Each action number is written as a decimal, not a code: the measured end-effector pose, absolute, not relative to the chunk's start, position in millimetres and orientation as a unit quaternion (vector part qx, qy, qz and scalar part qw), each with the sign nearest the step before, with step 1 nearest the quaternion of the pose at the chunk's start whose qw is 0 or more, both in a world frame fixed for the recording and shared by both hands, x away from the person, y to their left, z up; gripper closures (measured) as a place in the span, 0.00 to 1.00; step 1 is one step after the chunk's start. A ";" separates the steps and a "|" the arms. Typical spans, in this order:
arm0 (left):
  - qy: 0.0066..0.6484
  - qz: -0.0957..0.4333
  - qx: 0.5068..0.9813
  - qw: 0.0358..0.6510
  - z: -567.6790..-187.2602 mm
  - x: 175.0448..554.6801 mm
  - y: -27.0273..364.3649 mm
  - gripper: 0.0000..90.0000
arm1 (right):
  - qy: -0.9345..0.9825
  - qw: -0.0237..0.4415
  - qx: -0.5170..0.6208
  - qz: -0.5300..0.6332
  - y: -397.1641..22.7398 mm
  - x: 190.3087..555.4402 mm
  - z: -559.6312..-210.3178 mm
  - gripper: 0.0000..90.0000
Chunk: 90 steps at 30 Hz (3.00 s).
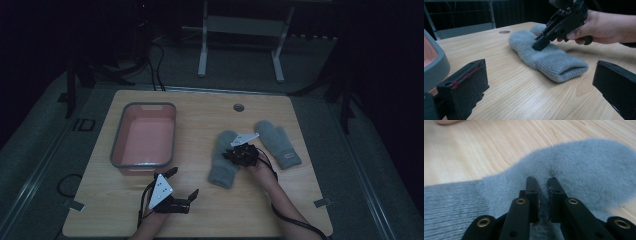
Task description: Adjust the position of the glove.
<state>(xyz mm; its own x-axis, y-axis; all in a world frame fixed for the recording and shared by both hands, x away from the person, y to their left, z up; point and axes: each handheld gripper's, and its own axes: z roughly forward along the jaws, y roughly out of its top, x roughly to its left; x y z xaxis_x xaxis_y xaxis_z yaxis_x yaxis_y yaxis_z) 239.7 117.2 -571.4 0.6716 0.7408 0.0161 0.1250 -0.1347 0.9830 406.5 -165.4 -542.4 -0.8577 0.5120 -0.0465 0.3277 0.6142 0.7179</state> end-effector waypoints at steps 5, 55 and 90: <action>0.306 0.265 0.706 0.581 -571.3 239.7 117.1 0.00 | 0.896 0.103 0.192 0.387 -166.4 396.2 -526.1 0.92; 0.309 0.259 0.705 0.583 -571.3 240.0 117.1 0.00 | 0.838 0.172 0.297 0.423 -254.3 386.1 -485.8 0.23; 0.312 0.256 0.704 0.585 -571.4 240.5 117.9 0.00 | 0.822 0.206 0.404 0.343 -336.0 435.7 -548.5 0.72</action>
<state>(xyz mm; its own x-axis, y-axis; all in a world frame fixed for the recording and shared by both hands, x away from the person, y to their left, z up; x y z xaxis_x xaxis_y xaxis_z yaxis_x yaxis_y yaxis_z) 240.5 117.9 -571.4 0.6743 0.7385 -0.0043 0.1392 -0.1214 0.9828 435.7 -336.0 -548.5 -0.5884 0.8062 -0.0619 0.5230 0.4379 0.7312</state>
